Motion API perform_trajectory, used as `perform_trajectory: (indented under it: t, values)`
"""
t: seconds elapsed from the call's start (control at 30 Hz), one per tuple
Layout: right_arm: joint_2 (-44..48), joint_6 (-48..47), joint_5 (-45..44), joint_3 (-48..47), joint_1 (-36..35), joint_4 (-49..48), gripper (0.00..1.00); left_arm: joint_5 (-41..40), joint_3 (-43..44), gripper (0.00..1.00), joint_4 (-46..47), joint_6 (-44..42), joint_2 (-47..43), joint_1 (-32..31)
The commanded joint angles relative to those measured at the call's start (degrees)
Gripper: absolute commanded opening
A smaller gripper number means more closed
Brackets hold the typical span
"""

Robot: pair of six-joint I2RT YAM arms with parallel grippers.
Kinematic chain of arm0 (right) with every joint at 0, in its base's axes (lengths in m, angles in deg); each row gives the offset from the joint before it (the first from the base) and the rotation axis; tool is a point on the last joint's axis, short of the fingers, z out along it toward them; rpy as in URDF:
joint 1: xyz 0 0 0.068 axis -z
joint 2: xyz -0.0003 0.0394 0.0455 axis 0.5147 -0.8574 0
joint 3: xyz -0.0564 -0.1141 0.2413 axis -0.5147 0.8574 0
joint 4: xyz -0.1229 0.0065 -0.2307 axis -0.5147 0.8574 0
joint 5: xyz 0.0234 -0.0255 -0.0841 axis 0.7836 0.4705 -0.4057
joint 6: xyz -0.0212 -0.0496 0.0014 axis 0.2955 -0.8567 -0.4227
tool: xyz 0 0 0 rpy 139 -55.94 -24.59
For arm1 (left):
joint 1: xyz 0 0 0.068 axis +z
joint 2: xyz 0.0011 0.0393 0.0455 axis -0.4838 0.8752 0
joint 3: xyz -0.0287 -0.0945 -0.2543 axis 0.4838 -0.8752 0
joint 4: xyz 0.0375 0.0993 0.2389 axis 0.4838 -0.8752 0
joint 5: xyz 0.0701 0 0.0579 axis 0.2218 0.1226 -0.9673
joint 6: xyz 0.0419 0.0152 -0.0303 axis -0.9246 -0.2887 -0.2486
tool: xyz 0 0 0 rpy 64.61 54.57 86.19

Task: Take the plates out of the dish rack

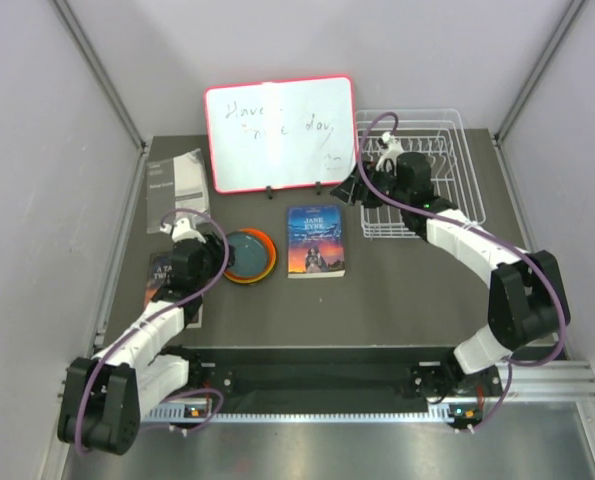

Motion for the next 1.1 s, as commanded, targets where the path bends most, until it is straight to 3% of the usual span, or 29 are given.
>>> perform_trajectory:
  t: [0.0,0.23,0.63,0.7,0.77,0.87,1.07]
  values:
    - [2.5,-1.3,-0.7,0.5,0.6,-0.9,0.70,-1.6,1.1,0.56,1.1,-0.8,-1.0,0.1]
    - [3.3,-2.1,-1.7,1.0,0.8,0.2,0.70,-2.6,2.0,0.68,0.5,-2.1,-0.7,0.1]
    - [7.2,-6.0,-5.8,-0.1,2.2,5.7,0.72,-2.2,8.3,0.78,-1.7,-6.7,1.5,0.1]
    - [8.6,-8.6,-10.7,-1.8,2.1,9.0,0.78,0.0,11.9,0.78,-4.3,-9.5,1.9,0.1]
    - [10.0,-10.4,-14.7,-2.3,2.2,11.8,0.85,3.4,14.0,0.99,-5.5,-11.1,2.3,0.1]
    - [14.2,-13.8,-23.3,-1.4,2.2,13.6,0.99,6.2,18.5,0.99,-9.0,-12.2,3.1,0.1]
    - [24.2,-17.9,-45.7,6.6,2.2,10.6,1.00,5.6,22.8,0.99,-9.5,-14.2,2.1,-0.3]
